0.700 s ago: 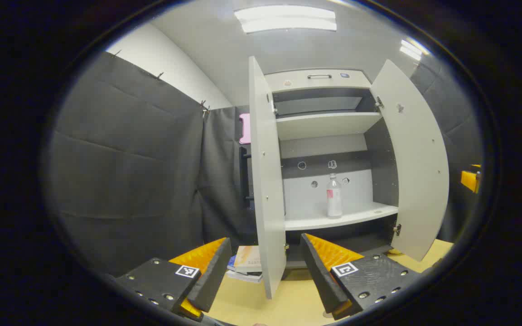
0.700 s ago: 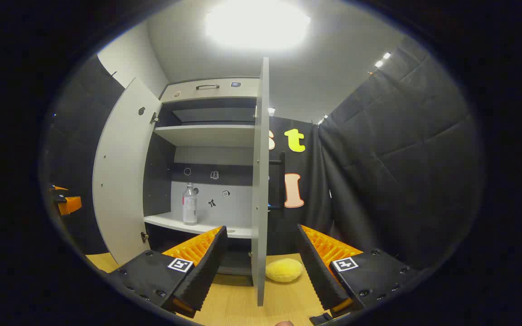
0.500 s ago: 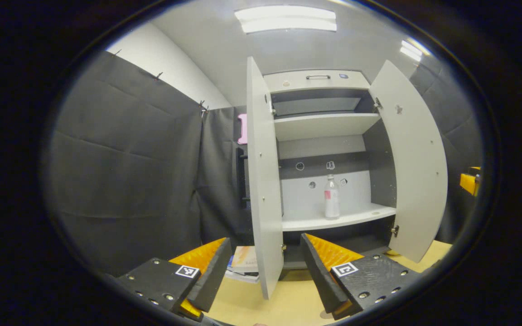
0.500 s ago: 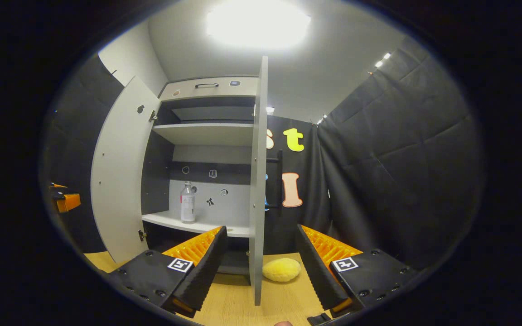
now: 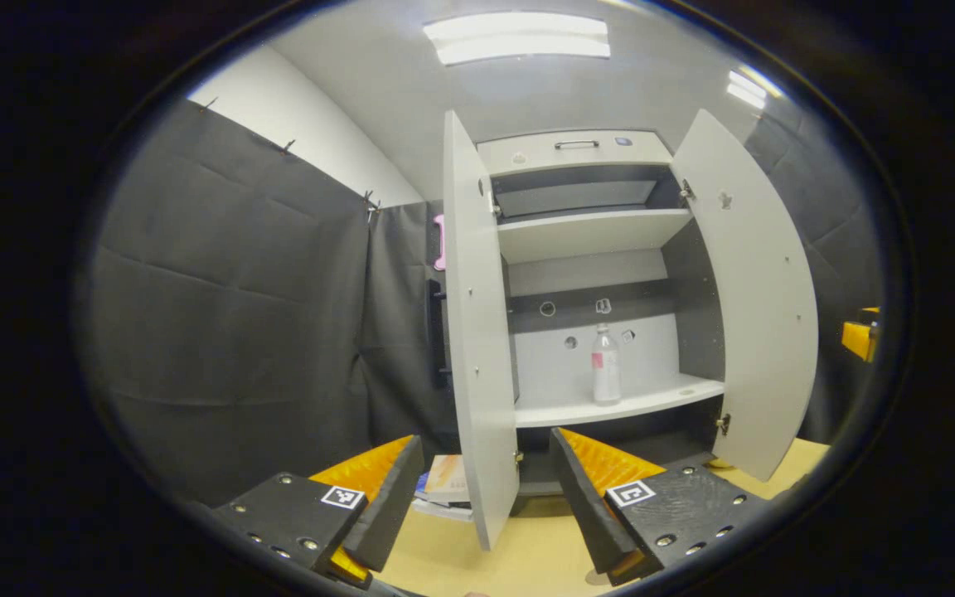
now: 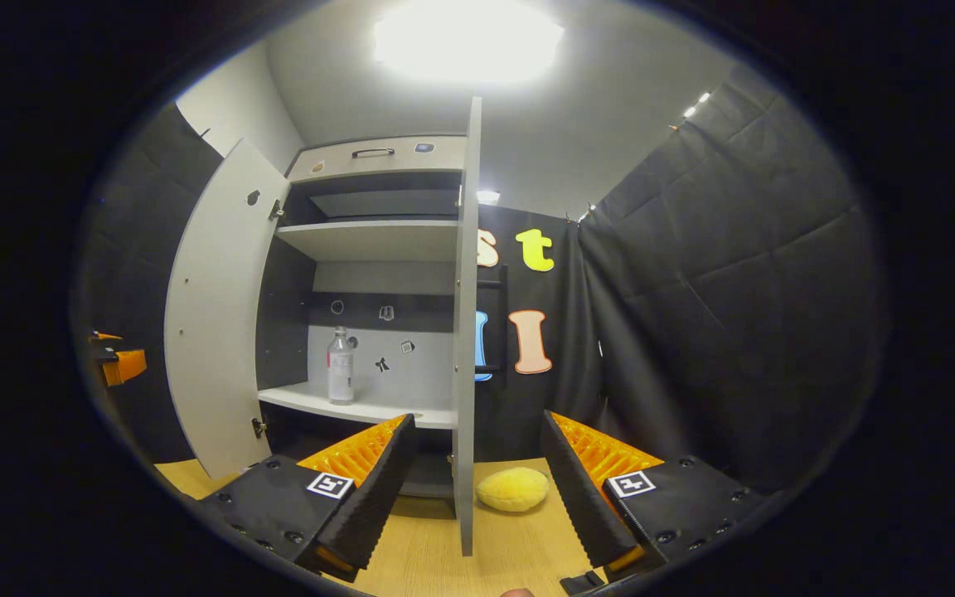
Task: Grasp the bottle in the cabinet with the left hand and place it on the coaster, then close the right door with the right hand and the left door with the left hand.
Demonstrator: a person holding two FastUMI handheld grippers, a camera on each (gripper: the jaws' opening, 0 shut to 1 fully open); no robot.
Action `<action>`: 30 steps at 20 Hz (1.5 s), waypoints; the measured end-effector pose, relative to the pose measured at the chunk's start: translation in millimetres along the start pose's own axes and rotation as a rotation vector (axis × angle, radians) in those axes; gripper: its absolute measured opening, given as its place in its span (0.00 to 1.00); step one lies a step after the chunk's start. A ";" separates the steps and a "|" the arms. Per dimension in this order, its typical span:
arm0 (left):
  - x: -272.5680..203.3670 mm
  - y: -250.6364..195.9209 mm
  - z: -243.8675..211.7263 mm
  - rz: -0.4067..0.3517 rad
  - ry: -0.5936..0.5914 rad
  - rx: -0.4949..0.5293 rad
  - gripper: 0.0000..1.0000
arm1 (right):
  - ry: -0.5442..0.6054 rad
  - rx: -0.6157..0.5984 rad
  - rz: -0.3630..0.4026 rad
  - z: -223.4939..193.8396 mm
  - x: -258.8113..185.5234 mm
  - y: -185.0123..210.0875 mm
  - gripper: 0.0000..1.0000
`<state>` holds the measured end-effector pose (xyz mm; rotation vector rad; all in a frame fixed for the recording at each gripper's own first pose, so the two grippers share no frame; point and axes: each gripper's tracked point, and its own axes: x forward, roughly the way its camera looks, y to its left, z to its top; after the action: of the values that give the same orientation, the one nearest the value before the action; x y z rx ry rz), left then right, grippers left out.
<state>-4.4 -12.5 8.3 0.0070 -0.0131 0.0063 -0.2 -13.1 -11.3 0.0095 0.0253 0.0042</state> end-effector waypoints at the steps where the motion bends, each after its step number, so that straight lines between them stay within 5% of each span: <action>1: 0.1 -1.8 2.2 -0.001 -0.003 -0.001 0.90 | -0.001 0.000 0.001 0.8 -0.2 -1.5 0.96; 15: 36.9 -79.8 36.8 -0.126 -0.031 -0.060 0.90 | 0.000 -0.002 0.043 -14.4 -12.1 -33.2 0.96; 30: 155.7 -160.9 44.3 -0.300 -0.027 -0.128 0.90 | 0.011 -0.022 -0.088 -22.0 -2.9 -57.3 0.95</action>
<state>151.8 -172.8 53.5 -0.1187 -0.0394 -0.2942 -3.4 -70.2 -33.8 -0.0138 0.0372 -0.0839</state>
